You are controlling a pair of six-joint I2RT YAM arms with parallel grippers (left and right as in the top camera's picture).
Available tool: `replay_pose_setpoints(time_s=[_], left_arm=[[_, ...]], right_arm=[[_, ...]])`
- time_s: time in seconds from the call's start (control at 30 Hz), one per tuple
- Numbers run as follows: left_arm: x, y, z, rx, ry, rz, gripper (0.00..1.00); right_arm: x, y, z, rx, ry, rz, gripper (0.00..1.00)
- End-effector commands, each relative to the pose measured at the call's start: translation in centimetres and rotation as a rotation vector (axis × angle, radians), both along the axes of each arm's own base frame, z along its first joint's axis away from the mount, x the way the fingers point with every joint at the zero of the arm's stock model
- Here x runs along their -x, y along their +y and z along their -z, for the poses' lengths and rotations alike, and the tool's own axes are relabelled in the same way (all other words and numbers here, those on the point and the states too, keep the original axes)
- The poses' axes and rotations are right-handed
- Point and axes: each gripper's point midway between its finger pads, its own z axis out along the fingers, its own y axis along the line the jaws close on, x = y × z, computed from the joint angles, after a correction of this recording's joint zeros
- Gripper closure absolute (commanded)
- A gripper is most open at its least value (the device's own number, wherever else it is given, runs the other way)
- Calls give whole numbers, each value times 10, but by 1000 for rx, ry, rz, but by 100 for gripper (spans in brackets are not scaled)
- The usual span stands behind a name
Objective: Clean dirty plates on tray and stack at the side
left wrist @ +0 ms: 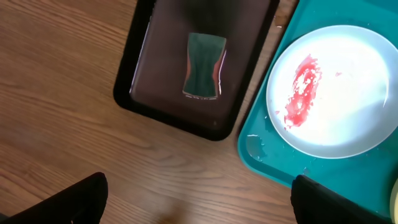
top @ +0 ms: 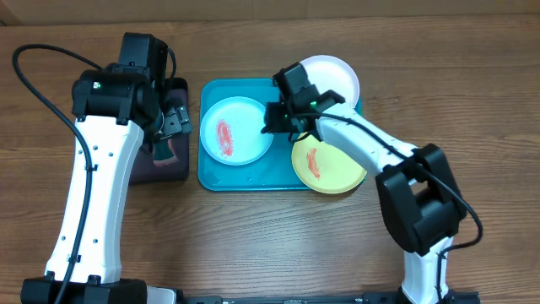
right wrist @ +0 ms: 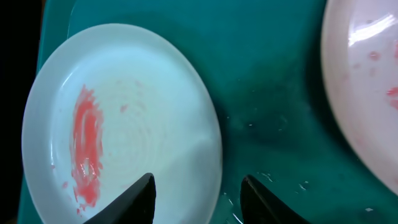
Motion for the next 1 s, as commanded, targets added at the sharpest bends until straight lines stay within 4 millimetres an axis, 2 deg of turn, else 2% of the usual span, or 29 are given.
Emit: replay_pose_setpoints(time_s=[0.0,0.27,0.3,0.53,0.67,0.9,0.97], left_arm=[[-5,4,-6,-8,-29,-34,4],[-8,3,2,-4,-1,-31,4],[-9,3,4,-5,5,-32,7],[-13,2,17,-6,47,-31,18],[-15,-2,24,10,64,-27,27],[-18,-2,38,6,114,-27,29],[-20,-3,45,7,132,-29,33]], right_arm=[[-5,7,6,9,-13,-2,54],[-4,3,30,46,14,12,55],[-3,3,31,48,17,11,57],[-3,3,33,53,19,13,77],[0,0,38,59,28,14,96],[1,0,41,57,29,16,96],[1,-1,42,58,29,16,96]])
